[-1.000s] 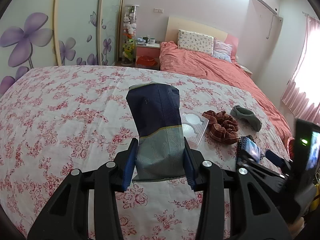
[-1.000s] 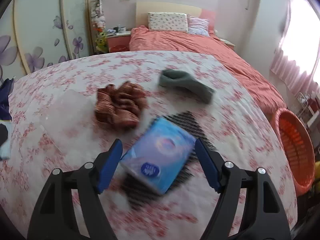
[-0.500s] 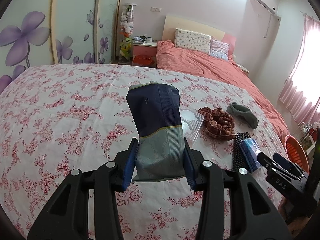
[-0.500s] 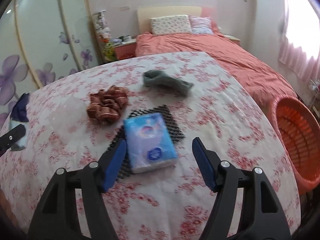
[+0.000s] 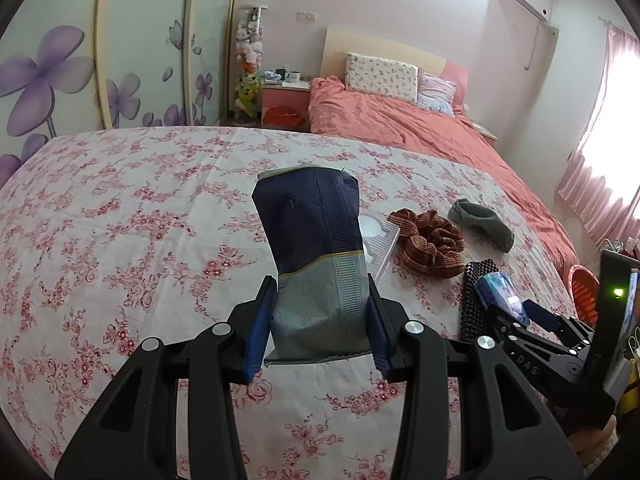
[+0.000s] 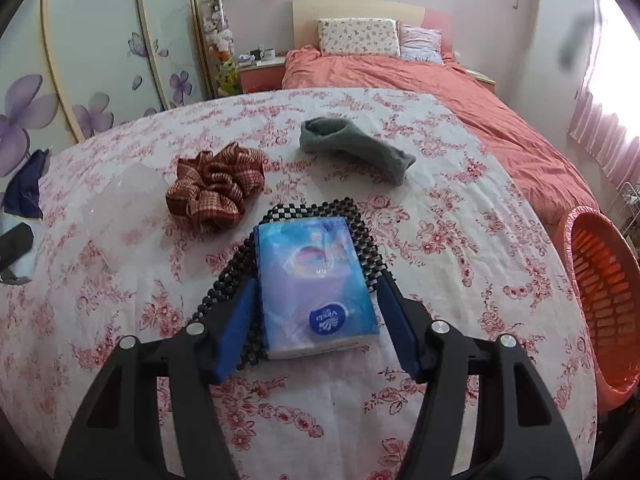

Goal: Collect trash
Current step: 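Grasp the blue tissue pack with the right gripper while the left holds the packet, then carry packet and tissue pack over the orange basket and open both grippers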

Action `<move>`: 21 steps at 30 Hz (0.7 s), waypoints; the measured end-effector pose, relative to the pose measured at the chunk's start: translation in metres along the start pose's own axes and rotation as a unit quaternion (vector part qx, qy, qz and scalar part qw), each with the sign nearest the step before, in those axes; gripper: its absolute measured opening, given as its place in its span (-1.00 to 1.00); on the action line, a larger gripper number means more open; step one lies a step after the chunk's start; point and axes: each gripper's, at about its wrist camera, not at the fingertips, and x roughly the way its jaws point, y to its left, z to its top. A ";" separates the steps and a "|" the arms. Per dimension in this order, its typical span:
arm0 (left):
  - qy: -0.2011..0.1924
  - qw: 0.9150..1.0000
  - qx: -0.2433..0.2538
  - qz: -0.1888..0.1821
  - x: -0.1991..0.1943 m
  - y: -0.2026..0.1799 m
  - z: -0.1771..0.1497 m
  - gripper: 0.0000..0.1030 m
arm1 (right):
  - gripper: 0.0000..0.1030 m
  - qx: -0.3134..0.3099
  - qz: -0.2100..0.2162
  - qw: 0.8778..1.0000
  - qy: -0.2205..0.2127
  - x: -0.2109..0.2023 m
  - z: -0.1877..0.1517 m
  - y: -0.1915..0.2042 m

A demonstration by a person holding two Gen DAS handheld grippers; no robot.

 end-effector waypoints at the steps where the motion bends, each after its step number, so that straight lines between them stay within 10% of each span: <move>1: 0.000 1.000 0.001 0.000 0.000 -0.001 0.000 -0.17 | 0.03 0.003 0.003 1.000 -0.001 -0.001 0.000 -0.001; 21: -0.018 0.999 0.040 -0.031 -0.025 -0.056 -0.001 -0.17 | -0.01 0.053 -0.006 0.992 -0.111 -0.105 -0.007 -0.056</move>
